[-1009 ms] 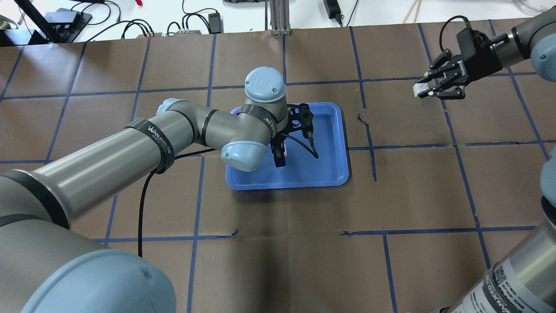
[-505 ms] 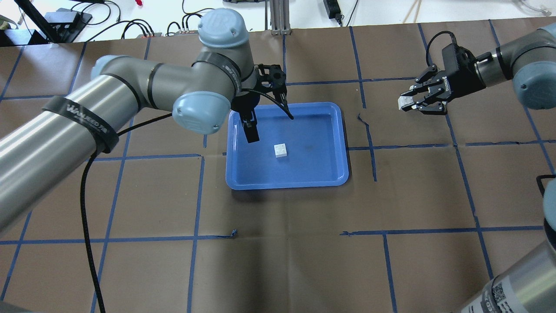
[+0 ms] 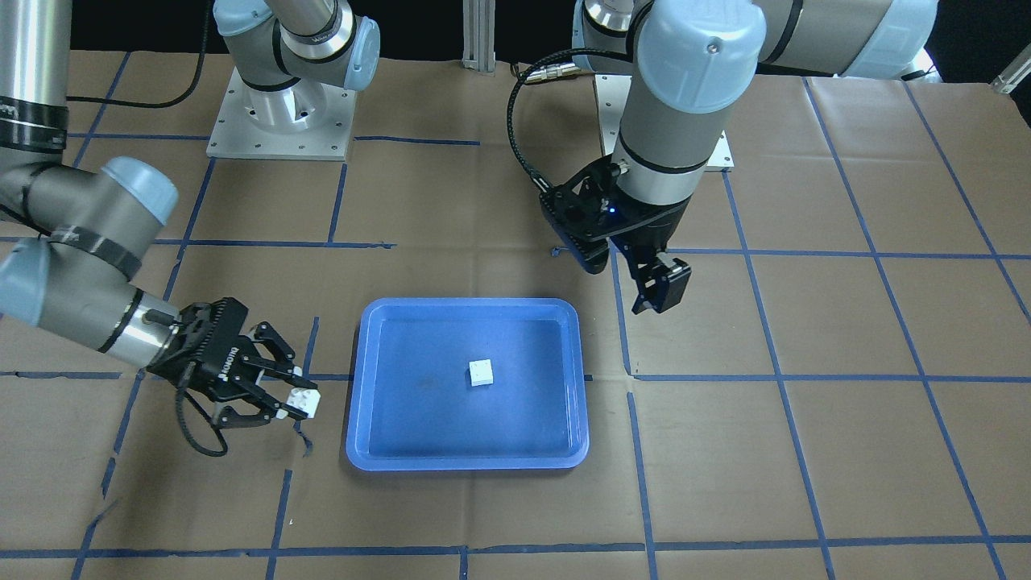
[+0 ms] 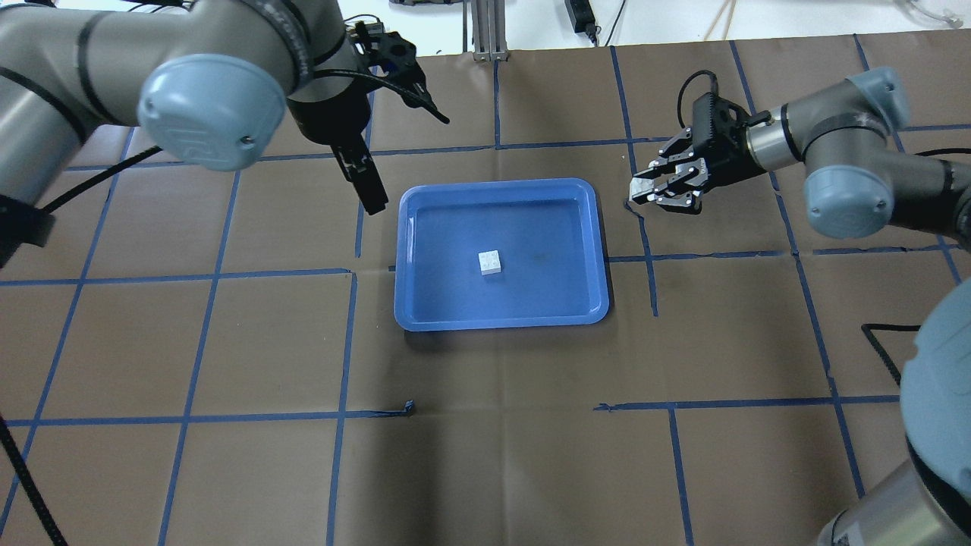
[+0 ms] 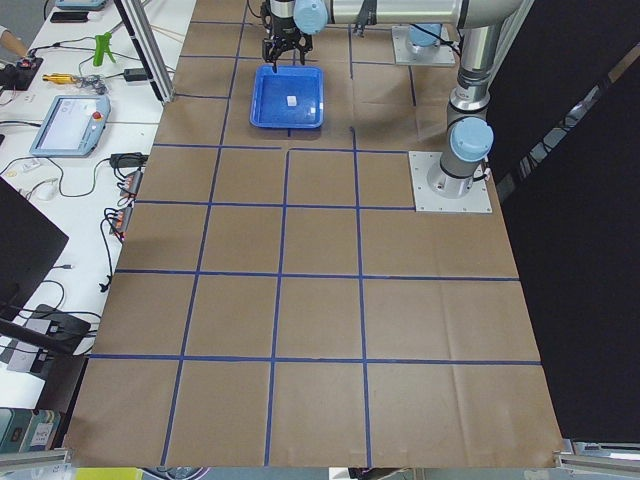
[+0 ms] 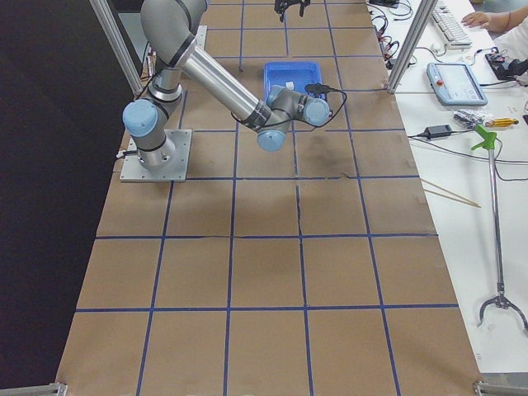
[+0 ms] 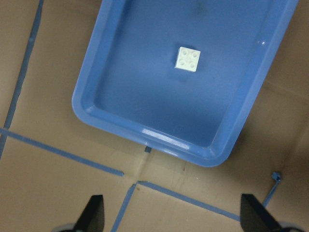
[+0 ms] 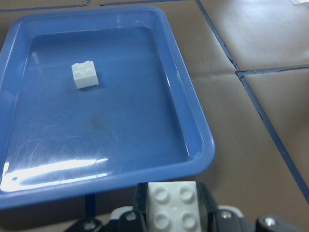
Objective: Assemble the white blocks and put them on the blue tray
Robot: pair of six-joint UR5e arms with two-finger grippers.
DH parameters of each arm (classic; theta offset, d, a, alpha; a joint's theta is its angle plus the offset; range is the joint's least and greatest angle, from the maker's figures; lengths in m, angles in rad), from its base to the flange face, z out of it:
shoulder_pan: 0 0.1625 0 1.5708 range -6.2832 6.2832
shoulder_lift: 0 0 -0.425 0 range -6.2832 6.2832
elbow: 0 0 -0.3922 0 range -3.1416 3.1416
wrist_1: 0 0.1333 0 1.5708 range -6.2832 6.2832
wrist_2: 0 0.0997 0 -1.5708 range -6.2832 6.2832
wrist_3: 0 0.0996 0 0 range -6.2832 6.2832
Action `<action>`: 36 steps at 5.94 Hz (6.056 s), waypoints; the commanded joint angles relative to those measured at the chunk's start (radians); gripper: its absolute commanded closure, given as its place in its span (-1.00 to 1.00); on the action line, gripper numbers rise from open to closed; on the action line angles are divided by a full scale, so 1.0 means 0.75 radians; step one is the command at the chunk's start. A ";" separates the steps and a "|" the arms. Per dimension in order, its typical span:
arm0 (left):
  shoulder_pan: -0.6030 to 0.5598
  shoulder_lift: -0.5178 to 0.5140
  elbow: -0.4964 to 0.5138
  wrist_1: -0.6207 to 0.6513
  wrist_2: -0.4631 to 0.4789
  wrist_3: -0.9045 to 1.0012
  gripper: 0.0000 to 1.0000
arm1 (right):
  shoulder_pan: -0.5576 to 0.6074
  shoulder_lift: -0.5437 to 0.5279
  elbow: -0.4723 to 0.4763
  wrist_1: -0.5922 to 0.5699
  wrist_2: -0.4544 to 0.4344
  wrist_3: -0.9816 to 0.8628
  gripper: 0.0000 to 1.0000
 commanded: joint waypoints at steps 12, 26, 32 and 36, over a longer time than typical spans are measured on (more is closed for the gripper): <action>0.089 0.228 -0.063 -0.057 -0.018 -1.199 -0.99 | 0.401 0.170 0.172 -0.583 -0.057 0.404 0.32; 0.089 0.222 -0.061 -0.039 -0.020 -1.206 -0.99 | 0.425 0.178 0.174 -0.583 -0.065 0.425 0.32; 0.091 0.232 -0.063 -0.051 -0.016 -1.204 -0.99 | 0.423 0.182 0.172 -0.612 -0.069 0.427 0.32; 0.091 0.232 -0.063 -0.051 -0.014 -1.204 -0.99 | 0.425 0.186 0.174 -0.612 -0.063 0.427 0.27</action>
